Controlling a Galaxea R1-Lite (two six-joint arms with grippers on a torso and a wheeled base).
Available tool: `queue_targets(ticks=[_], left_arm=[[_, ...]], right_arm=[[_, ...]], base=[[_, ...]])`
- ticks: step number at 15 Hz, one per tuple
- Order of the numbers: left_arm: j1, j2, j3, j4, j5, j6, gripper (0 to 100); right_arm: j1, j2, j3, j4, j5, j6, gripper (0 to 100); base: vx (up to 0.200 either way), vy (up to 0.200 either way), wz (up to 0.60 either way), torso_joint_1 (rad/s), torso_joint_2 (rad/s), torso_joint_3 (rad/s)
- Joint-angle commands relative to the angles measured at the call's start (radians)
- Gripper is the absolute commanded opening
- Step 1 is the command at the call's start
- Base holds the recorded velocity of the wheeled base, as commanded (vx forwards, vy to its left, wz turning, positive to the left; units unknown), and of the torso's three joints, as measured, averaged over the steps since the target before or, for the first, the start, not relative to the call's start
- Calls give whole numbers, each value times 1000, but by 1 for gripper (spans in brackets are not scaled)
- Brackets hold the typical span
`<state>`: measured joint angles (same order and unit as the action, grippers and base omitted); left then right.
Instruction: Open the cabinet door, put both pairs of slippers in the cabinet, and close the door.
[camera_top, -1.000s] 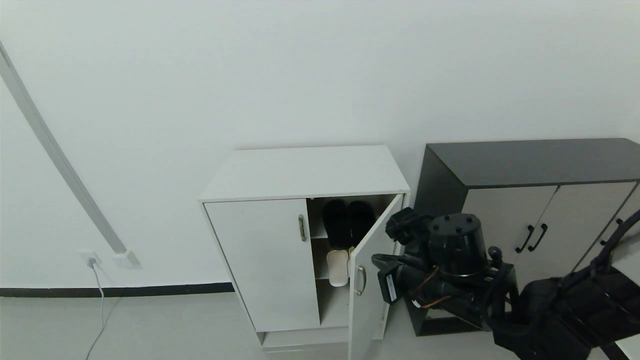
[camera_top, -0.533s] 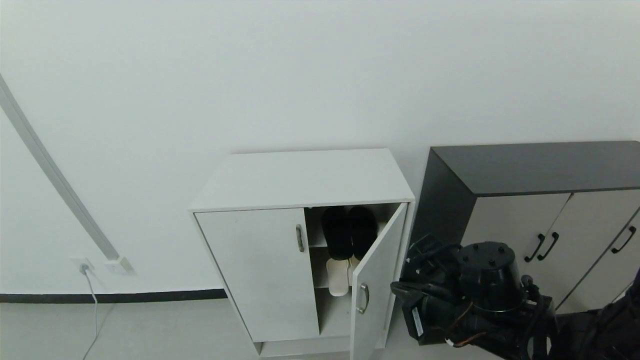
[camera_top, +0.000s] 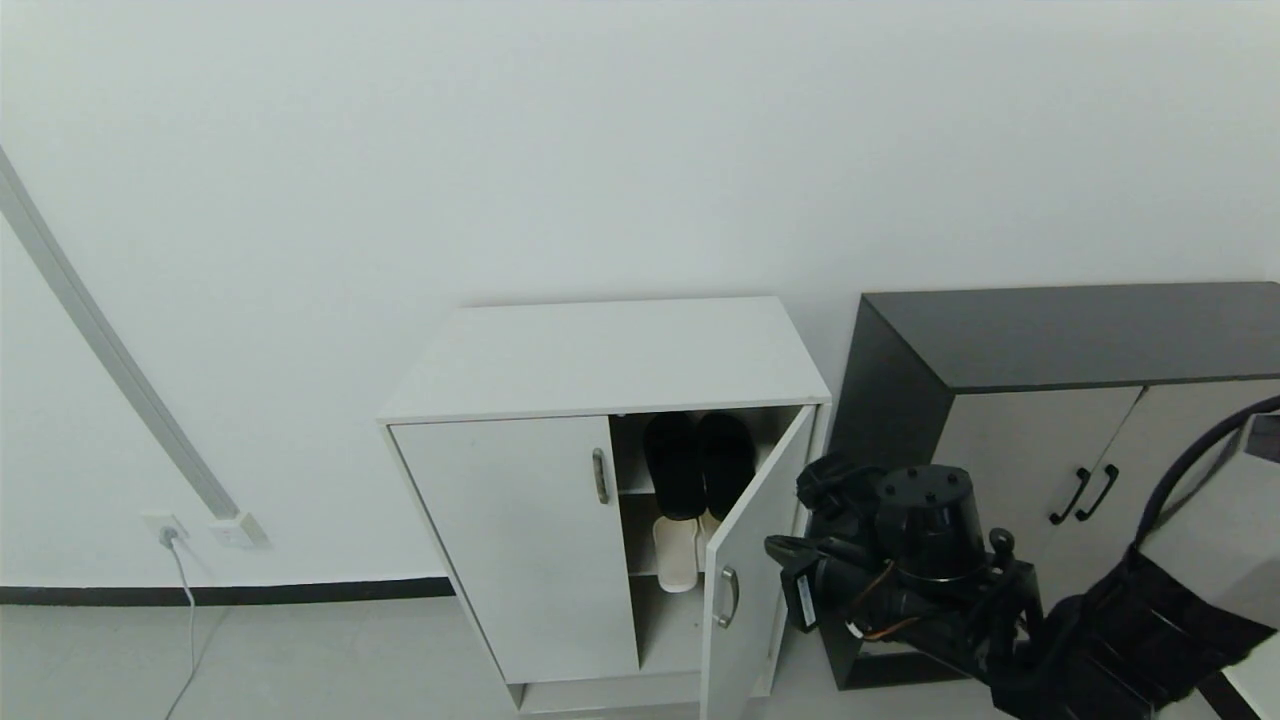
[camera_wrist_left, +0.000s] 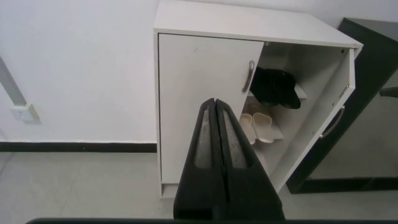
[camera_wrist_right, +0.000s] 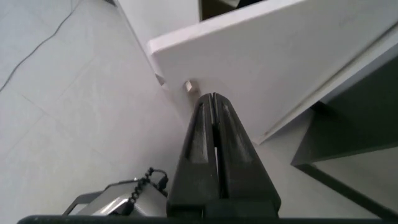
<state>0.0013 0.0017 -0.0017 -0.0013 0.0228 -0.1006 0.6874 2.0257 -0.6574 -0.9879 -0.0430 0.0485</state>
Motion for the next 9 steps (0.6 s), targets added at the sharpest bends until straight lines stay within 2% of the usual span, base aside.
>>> queue_targets(ticks=[1, 7, 9], left_arm=[[0, 0, 0, 0, 0, -1, 0], [0, 0, 0, 0, 0, -1, 0], [0, 0, 0, 0, 0, -1, 0]], right_arm=[[-22, 91, -80, 3, 0, -1, 0], [-46, 189, -215, 12, 2, -6, 0], [-52, 195, -266, 64, 2, -6, 0]], base=[[0, 0, 0, 0, 0, 0], [0, 0, 0, 0, 0, 0], [0, 0, 0, 0, 0, 0]])
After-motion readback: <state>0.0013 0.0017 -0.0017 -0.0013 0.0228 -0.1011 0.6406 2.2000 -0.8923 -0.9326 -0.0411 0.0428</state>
